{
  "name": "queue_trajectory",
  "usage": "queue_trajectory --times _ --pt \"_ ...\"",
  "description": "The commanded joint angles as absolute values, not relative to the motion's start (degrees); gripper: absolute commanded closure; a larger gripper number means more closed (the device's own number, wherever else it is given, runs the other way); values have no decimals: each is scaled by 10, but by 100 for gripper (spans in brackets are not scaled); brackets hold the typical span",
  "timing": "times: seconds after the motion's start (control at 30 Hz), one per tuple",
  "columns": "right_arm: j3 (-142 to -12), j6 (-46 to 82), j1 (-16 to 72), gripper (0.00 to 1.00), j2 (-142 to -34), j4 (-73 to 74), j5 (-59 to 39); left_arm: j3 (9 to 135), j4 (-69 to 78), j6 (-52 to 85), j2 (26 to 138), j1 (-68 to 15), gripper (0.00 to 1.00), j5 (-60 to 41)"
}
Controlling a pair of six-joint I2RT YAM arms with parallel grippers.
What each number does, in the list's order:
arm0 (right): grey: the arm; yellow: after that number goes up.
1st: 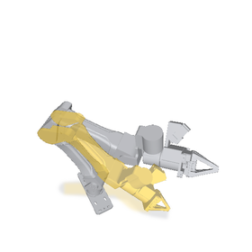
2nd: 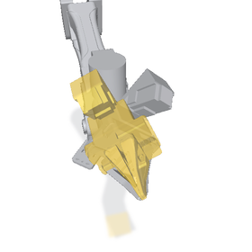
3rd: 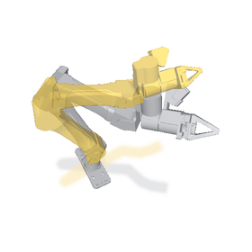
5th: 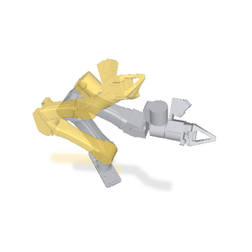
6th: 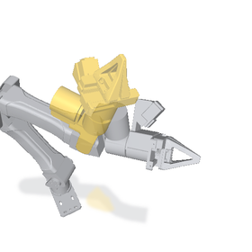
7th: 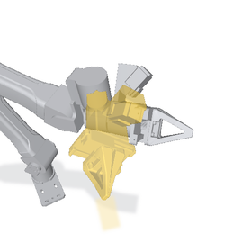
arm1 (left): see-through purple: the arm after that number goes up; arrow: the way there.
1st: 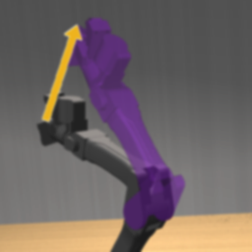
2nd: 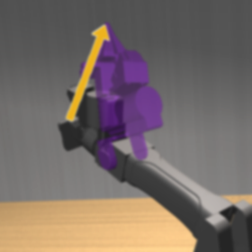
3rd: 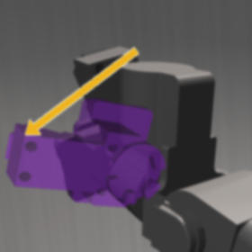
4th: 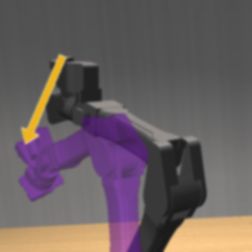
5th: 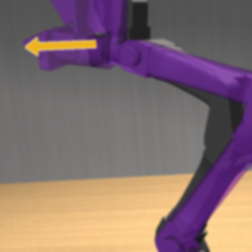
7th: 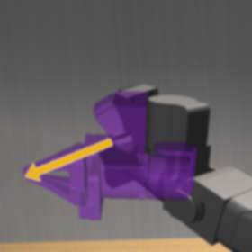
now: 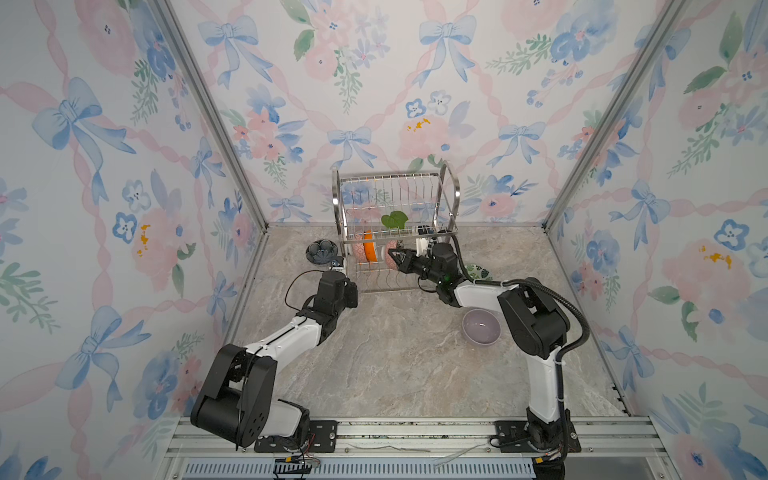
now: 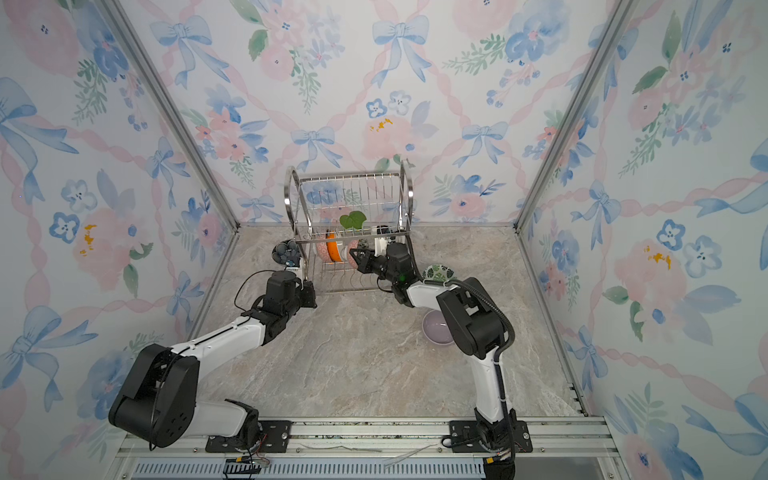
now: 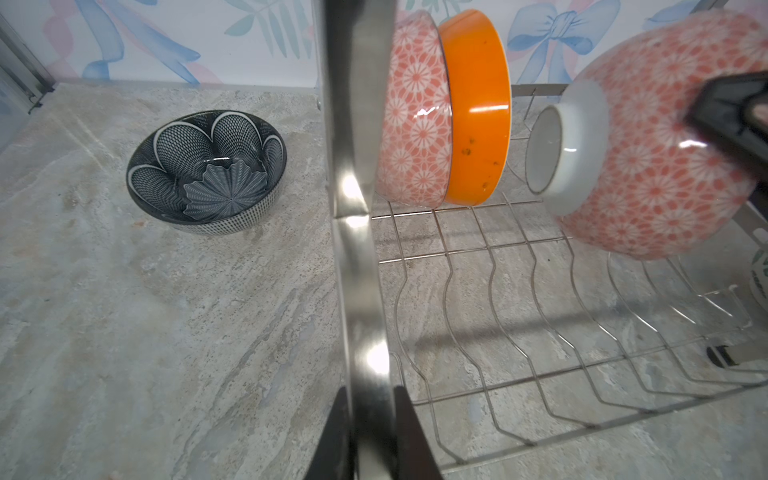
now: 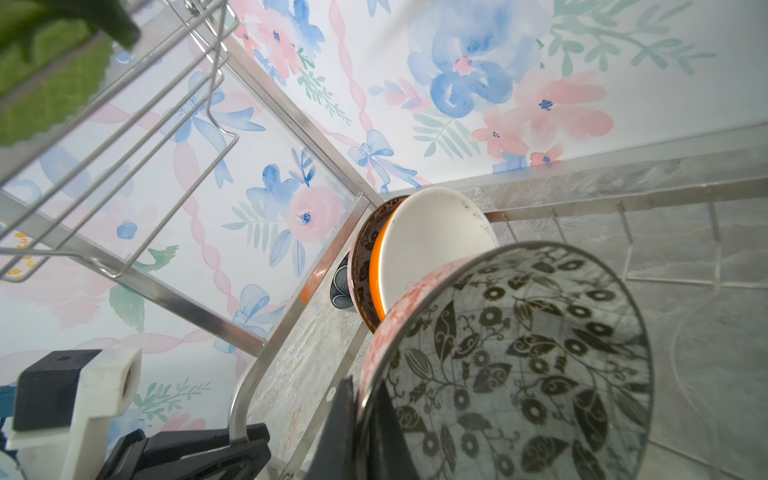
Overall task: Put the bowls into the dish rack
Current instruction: 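Carry the leaf bowl on edge into the rack beside the white bowl, then lower the leaf bowl into the rack slot and press it against the stack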
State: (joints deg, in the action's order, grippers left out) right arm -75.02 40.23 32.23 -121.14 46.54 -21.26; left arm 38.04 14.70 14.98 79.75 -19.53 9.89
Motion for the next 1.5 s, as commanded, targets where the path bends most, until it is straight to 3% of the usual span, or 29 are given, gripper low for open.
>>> queue_trajectory --times 0.0,1.47 --pt "-802 419 310 100 -1239 524 -231 374 127 100 813 -201 100 82" --pt "-1004 548 308 100 -1424 582 -268 382 115 88 822 -203 100 89"
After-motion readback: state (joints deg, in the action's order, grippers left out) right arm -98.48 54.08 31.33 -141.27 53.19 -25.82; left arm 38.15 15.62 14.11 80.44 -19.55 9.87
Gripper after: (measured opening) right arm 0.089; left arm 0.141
